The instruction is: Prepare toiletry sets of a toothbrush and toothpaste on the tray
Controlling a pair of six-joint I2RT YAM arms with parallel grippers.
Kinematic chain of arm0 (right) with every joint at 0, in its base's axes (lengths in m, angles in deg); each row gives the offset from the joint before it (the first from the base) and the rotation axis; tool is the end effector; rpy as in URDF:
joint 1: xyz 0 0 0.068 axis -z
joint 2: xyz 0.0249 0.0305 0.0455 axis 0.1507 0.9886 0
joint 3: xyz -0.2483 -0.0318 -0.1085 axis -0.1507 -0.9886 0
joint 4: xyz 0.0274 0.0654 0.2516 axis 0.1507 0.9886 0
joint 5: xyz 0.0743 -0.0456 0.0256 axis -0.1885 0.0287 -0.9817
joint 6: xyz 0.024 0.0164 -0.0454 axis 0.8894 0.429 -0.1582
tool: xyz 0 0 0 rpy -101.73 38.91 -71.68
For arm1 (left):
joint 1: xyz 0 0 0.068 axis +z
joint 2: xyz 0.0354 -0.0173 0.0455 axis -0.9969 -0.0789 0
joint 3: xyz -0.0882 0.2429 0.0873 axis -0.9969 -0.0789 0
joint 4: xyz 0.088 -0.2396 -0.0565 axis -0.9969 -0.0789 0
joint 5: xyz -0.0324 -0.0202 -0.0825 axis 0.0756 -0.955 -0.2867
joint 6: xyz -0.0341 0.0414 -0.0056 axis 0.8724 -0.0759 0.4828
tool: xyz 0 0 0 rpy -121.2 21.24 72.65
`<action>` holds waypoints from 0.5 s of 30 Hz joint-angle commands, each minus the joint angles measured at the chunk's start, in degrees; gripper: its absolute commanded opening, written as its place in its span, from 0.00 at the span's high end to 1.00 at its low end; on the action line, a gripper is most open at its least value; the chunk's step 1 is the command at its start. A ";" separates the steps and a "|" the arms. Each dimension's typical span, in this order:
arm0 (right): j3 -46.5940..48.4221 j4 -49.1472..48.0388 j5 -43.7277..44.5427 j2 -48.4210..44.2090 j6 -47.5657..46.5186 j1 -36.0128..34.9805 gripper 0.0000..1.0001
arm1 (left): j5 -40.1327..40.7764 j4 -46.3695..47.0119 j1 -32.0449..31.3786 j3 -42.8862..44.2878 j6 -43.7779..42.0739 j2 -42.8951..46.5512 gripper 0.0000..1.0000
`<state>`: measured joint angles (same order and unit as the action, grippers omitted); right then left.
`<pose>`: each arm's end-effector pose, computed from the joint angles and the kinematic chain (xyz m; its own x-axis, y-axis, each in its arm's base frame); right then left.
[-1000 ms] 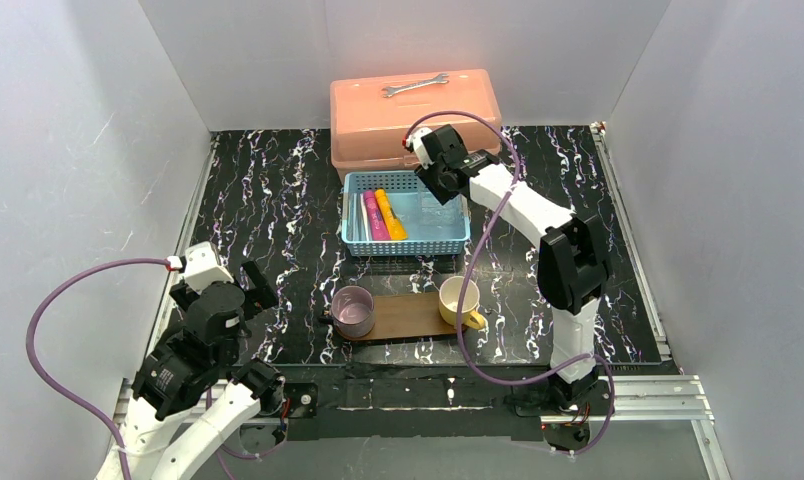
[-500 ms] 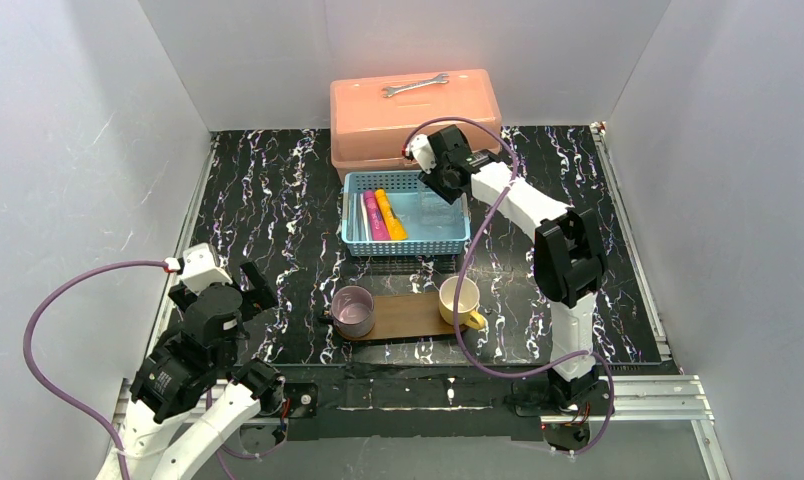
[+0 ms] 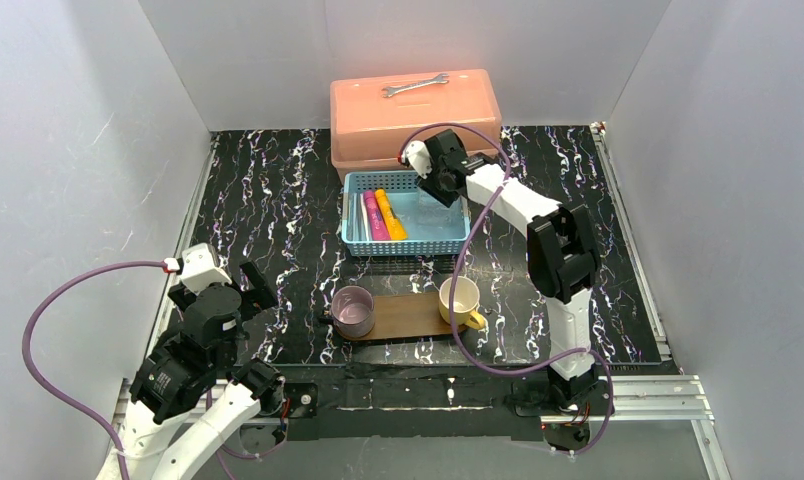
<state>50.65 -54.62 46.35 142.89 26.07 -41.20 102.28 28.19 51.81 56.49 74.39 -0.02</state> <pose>0.3996 0.2457 0.2366 -0.3380 -0.8055 -0.4868 -0.6709 0.5689 -0.4756 0.0523 -0.0058 0.3370 -0.2097 -0.3142 -0.9259 -0.2572 0.9313 -0.2578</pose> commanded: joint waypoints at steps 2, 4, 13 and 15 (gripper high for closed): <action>0.44 -1.61 -2.63 -0.44 -0.27 -0.05 0.52 | 0.61 0.55 -0.17 -0.58 -0.35 0.23 0.01; 0.02 -1.64 -2.62 -0.82 -0.39 -0.56 0.52 | 0.60 0.57 -0.17 -0.59 -0.36 0.25 0.01; -0.39 -0.92 0.26 -1.76 -0.88 -3.47 0.50 | 0.52 0.55 -0.21 -0.56 -0.31 0.31 0.01; -0.68 -1.00 1.14 -2.16 -0.87 -4.02 0.50 | 0.49 0.59 -0.22 -0.58 -0.27 0.26 0.01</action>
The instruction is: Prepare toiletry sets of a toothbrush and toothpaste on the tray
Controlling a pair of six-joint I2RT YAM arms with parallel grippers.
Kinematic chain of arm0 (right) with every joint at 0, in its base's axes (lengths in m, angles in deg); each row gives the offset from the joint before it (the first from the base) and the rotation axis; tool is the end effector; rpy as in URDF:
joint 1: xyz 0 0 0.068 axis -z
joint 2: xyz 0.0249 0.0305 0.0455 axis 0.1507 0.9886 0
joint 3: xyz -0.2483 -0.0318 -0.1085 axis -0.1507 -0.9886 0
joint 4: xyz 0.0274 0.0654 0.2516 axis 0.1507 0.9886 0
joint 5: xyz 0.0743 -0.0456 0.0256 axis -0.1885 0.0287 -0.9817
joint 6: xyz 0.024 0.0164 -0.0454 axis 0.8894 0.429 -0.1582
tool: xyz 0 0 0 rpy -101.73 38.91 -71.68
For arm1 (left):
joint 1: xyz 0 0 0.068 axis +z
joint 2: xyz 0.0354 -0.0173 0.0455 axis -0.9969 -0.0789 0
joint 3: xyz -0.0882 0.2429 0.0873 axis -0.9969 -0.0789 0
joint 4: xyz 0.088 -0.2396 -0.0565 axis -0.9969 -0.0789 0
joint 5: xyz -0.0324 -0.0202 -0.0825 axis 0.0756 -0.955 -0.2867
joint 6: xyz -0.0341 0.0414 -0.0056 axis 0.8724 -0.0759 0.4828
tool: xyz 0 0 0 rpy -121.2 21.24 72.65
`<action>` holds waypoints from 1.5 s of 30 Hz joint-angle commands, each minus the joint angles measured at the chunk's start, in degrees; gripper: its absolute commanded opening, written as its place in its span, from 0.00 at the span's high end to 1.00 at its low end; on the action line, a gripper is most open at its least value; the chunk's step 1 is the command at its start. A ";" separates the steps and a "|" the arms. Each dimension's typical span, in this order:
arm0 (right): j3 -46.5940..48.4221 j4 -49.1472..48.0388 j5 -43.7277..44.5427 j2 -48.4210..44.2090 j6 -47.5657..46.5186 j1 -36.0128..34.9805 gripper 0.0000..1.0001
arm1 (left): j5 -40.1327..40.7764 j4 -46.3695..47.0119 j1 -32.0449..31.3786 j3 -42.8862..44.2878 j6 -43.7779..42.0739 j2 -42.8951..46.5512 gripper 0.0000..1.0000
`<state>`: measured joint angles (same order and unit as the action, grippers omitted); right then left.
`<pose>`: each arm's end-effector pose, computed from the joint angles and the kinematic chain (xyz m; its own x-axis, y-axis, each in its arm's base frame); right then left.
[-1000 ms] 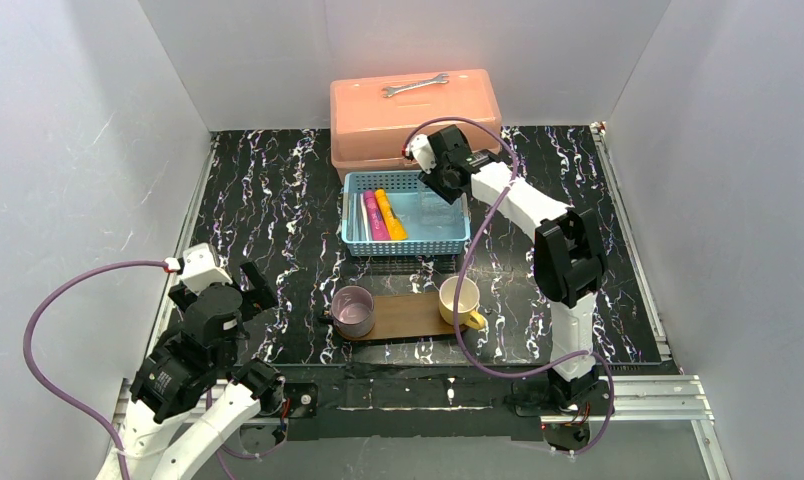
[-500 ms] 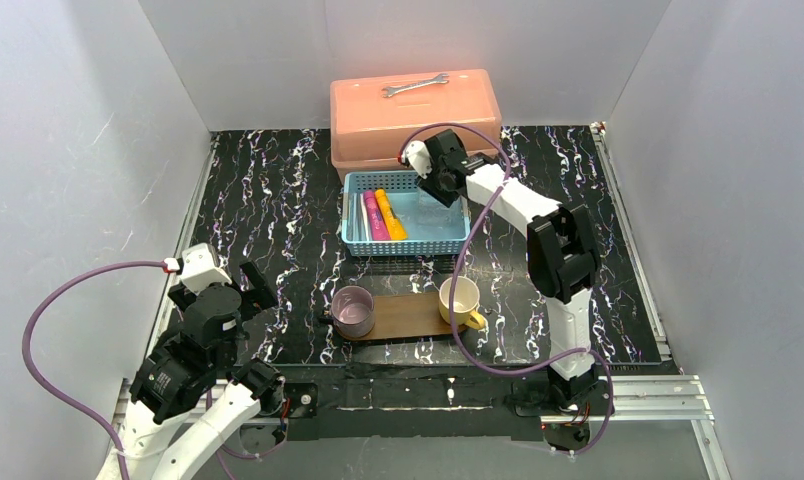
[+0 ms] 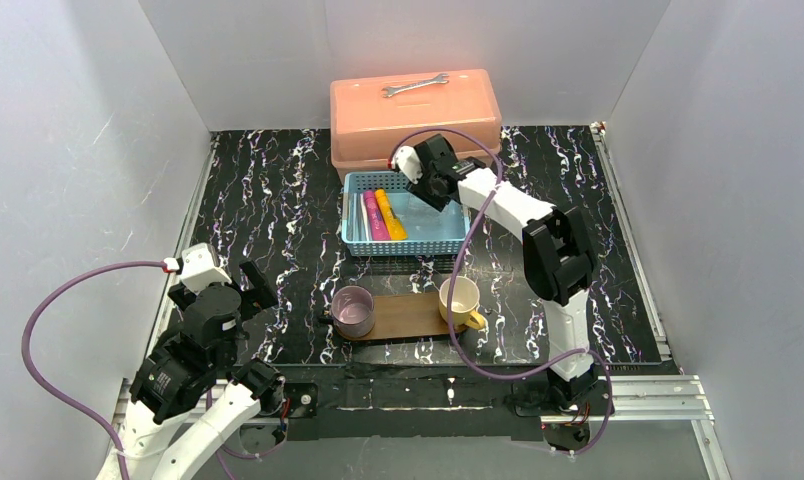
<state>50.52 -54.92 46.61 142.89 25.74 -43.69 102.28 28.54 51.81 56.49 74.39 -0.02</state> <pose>0.3888 0.2628 0.2363 -0.2990 -0.8221 -0.4845 -0.6930 0.5361 -0.4821 0.0525 -0.0059 0.3376 -0.2050 -0.3174 -0.9259 -0.2559 0.9304 -0.2623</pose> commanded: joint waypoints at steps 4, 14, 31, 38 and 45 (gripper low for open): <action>-0.83 -1.00 2.12 -2.94 -1.09 -2.61 0.48 | 0.52 0.23 -0.18 -0.56 -0.27 0.24 0.01; -0.30 -1.68 3.88 -3.31 -2.88 -3.80 0.46 | 0.61 0.24 -0.17 -0.60 -0.33 0.28 0.01; 0.98 -2.06 0.90 -0.67 -5.53 -3.74 0.47 | 0.67 0.19 -0.17 -0.59 -0.35 -0.08 0.01; 2.14 -0.84 -2.48 -0.06 -6.23 -2.58 0.48 | 0.69 0.25 -0.17 -0.70 -0.43 -0.16 0.01; 3.71 1.32 -7.05 0.15 -6.08 -0.60 0.49 | 0.70 0.26 -0.17 -0.63 -0.42 -0.30 0.01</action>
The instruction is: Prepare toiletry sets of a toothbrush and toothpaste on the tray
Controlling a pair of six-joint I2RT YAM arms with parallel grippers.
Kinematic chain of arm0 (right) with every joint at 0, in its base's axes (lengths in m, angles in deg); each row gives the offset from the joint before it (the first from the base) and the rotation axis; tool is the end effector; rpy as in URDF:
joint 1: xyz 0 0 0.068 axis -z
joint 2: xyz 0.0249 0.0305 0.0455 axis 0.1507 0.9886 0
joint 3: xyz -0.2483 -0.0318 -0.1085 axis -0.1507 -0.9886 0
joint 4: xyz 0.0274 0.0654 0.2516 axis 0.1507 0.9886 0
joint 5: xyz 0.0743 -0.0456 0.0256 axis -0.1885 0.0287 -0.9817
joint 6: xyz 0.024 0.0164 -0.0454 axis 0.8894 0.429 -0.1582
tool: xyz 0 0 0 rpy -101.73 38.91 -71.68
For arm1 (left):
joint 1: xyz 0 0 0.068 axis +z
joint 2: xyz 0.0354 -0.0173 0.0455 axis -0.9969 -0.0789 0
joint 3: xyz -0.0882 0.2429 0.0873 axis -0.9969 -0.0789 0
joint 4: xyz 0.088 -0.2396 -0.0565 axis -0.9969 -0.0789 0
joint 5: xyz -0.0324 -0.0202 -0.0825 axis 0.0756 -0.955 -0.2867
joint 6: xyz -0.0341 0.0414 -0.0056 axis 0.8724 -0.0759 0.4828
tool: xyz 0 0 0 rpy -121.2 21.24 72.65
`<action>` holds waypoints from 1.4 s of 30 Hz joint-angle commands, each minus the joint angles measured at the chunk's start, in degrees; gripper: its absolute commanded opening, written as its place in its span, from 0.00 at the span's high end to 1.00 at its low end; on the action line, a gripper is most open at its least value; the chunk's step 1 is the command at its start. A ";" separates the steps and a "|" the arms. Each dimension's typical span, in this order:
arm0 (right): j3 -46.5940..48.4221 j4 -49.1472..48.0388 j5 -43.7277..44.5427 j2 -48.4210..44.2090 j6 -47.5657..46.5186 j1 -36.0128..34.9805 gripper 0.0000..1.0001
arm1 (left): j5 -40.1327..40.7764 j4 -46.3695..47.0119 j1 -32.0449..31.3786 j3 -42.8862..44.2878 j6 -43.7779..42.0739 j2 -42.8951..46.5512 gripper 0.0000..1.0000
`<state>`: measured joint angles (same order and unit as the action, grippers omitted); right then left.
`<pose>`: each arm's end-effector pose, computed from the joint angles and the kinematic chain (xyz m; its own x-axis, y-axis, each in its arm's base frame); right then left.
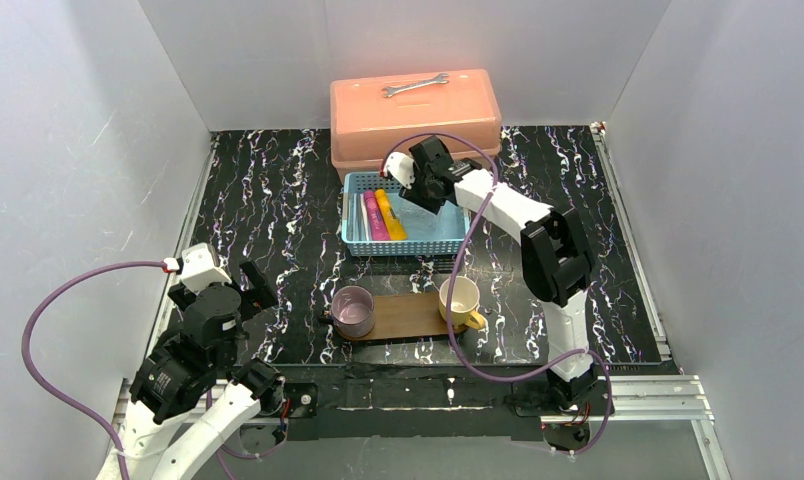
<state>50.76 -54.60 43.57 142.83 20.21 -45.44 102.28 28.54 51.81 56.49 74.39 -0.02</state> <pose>0.3795 0.2761 0.2374 -0.1842 -0.8693 -0.4587 -0.7594 0.4221 -0.4951 0.0525 -0.0059 0.3376 -0.2050 -0.3174 -0.9259 -0.2559 0.9304 -0.2623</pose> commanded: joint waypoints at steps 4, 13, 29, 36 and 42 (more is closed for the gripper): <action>4.45 2.43 -5.21 0.09 0.20 1.52 0.50 | 0.70 0.26 -0.17 -0.66 -0.44 -0.44 0.01; 5.11 4.07 -9.18 0.42 0.69 2.89 0.52 | 0.44 0.27 -0.16 -0.68 -0.45 -0.56 0.01; 7.06 5.90 -12.52 2.60 1.77 3.55 0.65 | 0.52 0.24 -0.16 -0.59 -0.52 -0.95 0.01; 6.05 5.36 -11.00 1.40 1.72 3.56 0.78 | 0.60 0.21 -0.18 -0.60 -0.51 -0.77 0.01; 5.61 5.90 -10.83 0.27 3.10 3.56 0.98 | 0.55 0.22 -0.17 -0.59 -0.44 -0.66 0.01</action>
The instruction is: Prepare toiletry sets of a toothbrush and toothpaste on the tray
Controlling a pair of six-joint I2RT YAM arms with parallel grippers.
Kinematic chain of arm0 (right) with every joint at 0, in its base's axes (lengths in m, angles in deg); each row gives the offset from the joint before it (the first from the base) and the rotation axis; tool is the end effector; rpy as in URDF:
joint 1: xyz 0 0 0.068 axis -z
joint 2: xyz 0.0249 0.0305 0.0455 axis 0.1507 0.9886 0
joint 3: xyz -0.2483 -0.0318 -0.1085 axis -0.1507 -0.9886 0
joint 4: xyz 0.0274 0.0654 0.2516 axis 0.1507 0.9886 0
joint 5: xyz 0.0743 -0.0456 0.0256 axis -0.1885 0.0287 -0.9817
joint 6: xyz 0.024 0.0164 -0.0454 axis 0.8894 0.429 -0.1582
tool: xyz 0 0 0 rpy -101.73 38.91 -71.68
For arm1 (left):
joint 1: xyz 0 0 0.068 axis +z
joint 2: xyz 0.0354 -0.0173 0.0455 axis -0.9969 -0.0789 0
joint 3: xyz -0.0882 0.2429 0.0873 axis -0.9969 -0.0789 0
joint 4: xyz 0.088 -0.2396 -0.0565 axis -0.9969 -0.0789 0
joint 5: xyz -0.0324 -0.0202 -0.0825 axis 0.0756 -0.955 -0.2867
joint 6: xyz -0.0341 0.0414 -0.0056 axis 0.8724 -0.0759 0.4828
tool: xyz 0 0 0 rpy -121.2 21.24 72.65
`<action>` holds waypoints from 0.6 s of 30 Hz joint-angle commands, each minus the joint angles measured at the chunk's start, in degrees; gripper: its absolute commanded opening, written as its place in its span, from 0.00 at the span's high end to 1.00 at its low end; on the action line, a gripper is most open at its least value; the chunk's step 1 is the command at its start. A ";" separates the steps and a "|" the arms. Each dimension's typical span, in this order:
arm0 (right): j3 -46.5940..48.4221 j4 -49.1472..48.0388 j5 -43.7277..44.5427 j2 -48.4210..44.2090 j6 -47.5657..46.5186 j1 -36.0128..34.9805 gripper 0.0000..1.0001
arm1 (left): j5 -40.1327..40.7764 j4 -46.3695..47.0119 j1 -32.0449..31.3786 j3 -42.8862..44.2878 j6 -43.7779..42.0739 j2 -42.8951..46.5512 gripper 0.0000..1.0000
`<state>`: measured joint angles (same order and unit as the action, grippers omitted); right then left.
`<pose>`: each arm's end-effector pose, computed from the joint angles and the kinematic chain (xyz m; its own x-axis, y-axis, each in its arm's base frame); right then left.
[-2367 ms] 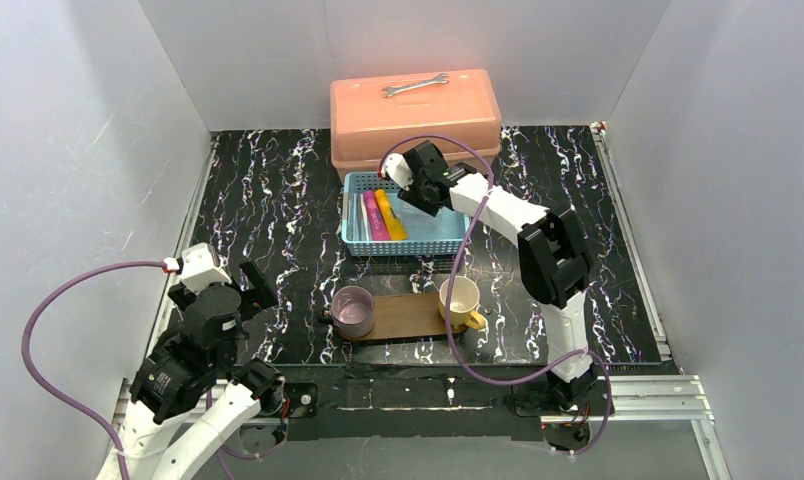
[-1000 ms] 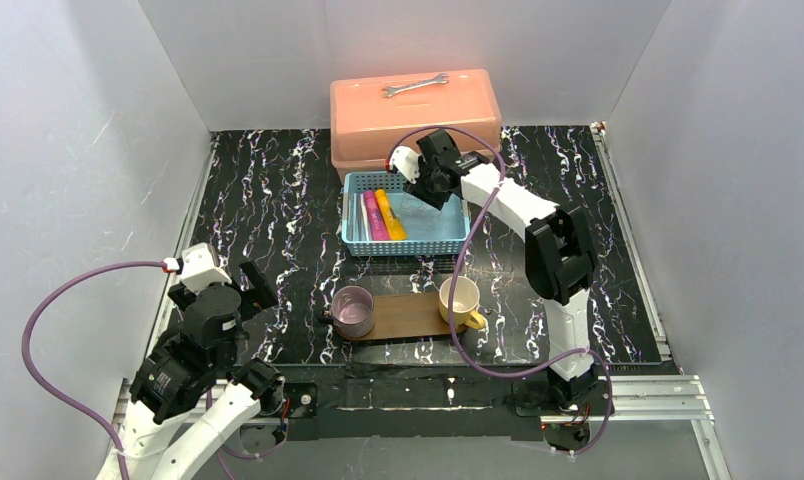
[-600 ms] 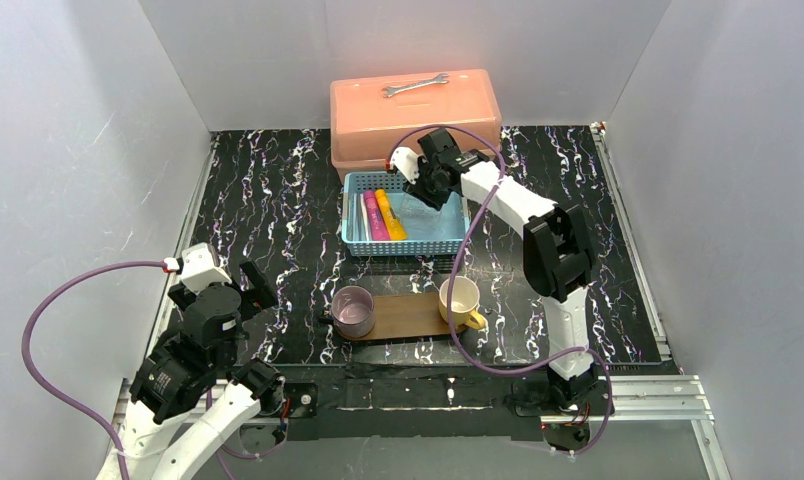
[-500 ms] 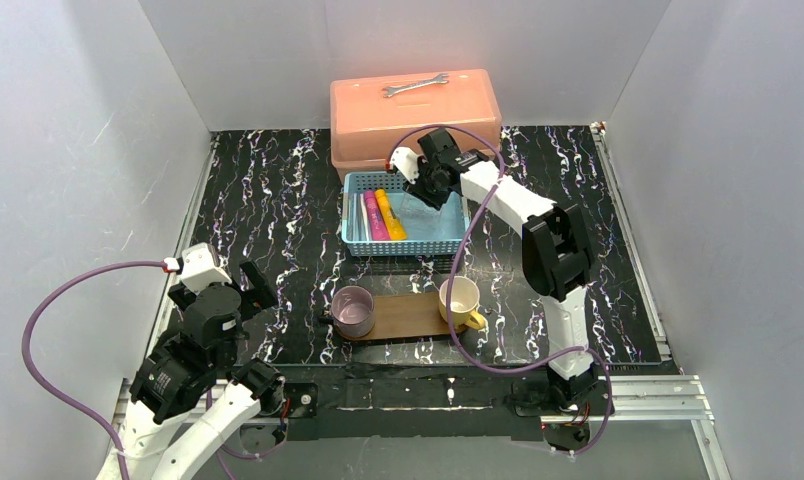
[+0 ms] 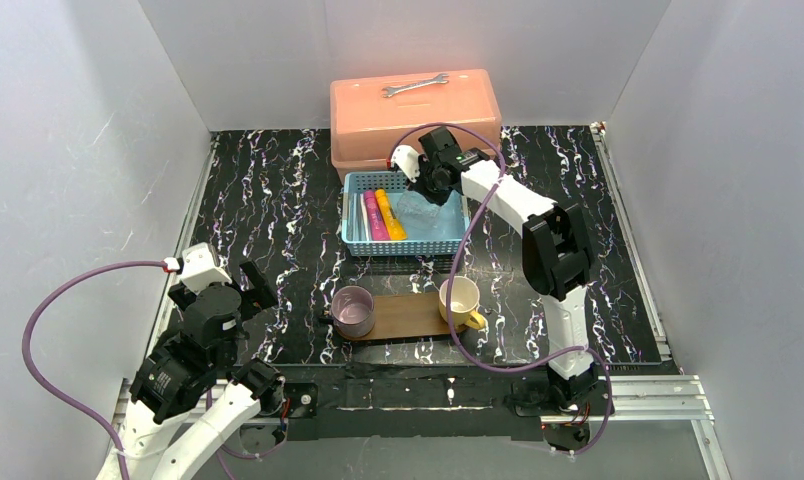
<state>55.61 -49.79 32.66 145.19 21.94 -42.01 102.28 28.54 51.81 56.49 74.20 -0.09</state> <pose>0.3978 0.2626 0.2397 -0.2120 -0.8215 -0.5293 -0.8300 0.4373 -0.3463 0.0527 -0.0061 0.3376 -0.2068 -0.3137 -0.9268 -0.2555 0.9317 -0.2583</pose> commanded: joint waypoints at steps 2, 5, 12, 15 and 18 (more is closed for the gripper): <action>0.76 1.21 0.06 -2.78 1.89 0.04 0.99 | 0.52 0.19 -0.17 -0.59 -0.24 -0.57 0.01; 0.35 1.20 0.72 -4.14 2.35 0.04 0.99 | 0.50 0.23 -0.18 -0.59 -0.24 -0.68 0.01; -0.20 0.46 2.66 -8.59 4.01 -0.08 0.99 | 0.51 0.27 -0.16 -0.64 -0.24 -0.70 0.01; -0.45 0.64 3.50 -10.35 4.70 -0.68 0.99 | 0.36 0.19 -0.17 -0.61 -0.24 -0.74 0.01; -0.47 1.34 3.80 -11.94 5.51 -1.22 0.99 | 0.41 0.19 -0.21 -0.68 -0.22 -0.89 0.01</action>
<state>55.11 -48.13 35.37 138.76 25.57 -42.44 102.26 28.54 51.81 56.49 74.20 -0.09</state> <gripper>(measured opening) 0.215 0.992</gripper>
